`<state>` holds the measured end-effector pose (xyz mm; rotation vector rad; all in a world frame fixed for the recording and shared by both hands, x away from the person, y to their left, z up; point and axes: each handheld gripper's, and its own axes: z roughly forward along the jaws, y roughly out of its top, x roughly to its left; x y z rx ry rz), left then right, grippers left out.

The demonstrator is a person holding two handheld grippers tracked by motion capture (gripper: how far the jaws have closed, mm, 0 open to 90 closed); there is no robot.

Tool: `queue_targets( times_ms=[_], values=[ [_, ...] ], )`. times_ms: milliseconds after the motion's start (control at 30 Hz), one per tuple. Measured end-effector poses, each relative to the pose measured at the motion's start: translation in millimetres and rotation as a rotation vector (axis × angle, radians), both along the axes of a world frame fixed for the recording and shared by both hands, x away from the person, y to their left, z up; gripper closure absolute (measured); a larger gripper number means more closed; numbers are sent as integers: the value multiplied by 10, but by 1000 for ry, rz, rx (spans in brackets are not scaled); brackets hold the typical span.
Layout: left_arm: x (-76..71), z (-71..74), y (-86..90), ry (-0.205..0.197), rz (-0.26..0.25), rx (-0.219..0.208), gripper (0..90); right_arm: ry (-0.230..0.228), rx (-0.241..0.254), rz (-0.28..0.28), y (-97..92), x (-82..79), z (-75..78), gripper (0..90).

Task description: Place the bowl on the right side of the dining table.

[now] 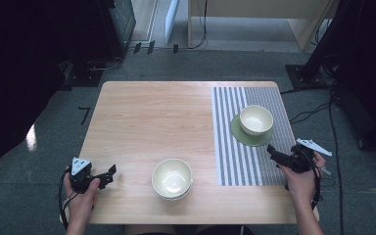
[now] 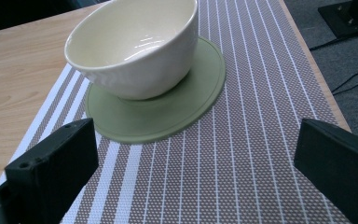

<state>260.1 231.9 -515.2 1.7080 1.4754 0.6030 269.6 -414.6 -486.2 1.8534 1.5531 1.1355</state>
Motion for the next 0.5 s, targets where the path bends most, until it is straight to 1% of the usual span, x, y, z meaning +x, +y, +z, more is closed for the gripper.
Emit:
queue_targets(
  times_ms=[133, 267, 433, 500],
  values=[
    [-1, 0, 1, 0, 1, 0, 8, -9, -2, -1, -25, -57, -42, 0],
    [-1, 0, 1, 0, 1, 0, 8, -7, -1, -4, -56, -119, -127, 0],
    [-1, 0, 1, 0, 2, -1, 8, 5, -4, 5, -68, -178, -199, 0],
    [-1, 0, 1, 0, 2, 0, 8, 9, -4, 6, -82, -229, -263, 0]
  ],
)
